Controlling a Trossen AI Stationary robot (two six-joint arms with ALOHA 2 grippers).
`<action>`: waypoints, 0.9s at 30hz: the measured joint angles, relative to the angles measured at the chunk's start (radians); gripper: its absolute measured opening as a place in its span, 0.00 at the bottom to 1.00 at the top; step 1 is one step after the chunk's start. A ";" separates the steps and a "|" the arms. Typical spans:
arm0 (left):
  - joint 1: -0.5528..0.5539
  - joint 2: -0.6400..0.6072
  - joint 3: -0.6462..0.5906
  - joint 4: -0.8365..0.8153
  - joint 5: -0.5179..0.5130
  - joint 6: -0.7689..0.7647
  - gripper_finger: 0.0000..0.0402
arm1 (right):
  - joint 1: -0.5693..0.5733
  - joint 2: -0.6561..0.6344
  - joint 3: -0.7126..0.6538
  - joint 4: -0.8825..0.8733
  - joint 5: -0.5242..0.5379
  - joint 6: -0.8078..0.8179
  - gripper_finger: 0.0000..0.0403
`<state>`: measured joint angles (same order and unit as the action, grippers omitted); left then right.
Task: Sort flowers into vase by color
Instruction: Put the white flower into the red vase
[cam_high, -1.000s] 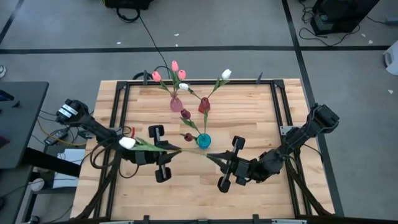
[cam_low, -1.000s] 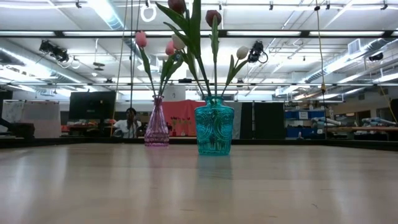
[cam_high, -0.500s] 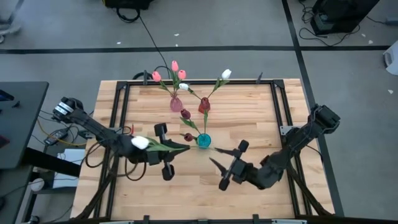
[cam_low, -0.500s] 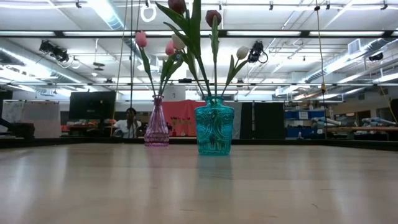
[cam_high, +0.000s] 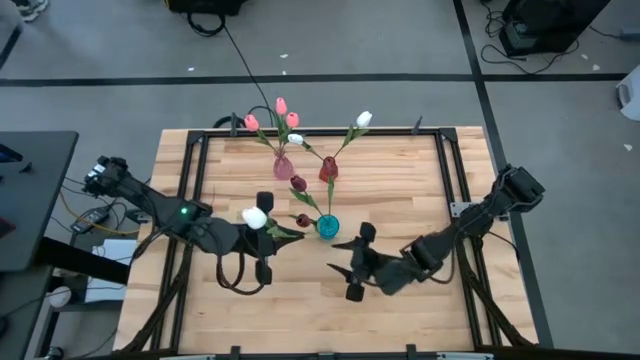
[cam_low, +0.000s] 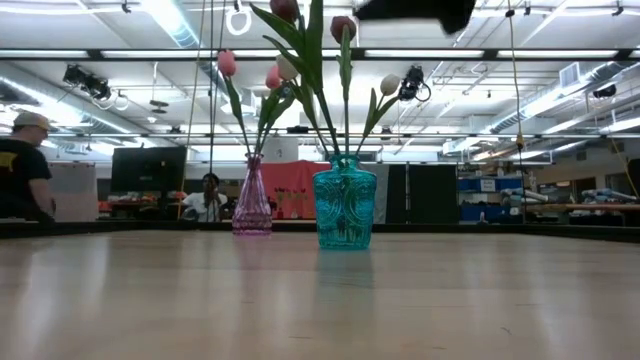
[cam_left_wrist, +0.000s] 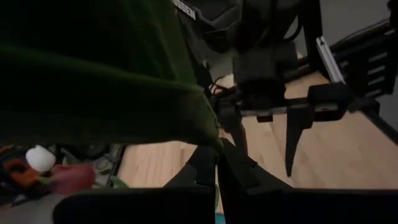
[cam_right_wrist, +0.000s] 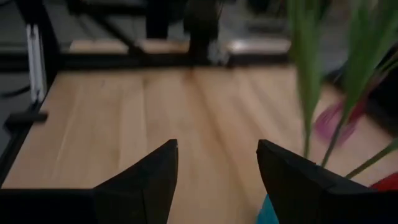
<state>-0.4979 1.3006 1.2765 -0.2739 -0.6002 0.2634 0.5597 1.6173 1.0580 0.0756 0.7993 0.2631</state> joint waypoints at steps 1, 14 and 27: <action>0.001 0.000 0.012 -0.031 0.000 -0.008 0.01 | -0.015 0.000 0.000 -0.032 -0.045 0.034 0.57; 0.014 0.001 0.057 -0.197 0.268 -0.146 0.02 | -0.085 0.000 0.028 -0.207 -0.301 0.184 0.57; 0.050 0.087 0.054 -0.257 0.429 -0.250 0.02 | -0.075 -0.001 0.133 0.089 -0.341 -0.134 0.57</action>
<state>-0.4483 1.3876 1.3308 -0.5311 -0.1715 0.0134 0.4845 1.6165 1.1908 0.1645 0.4579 0.1288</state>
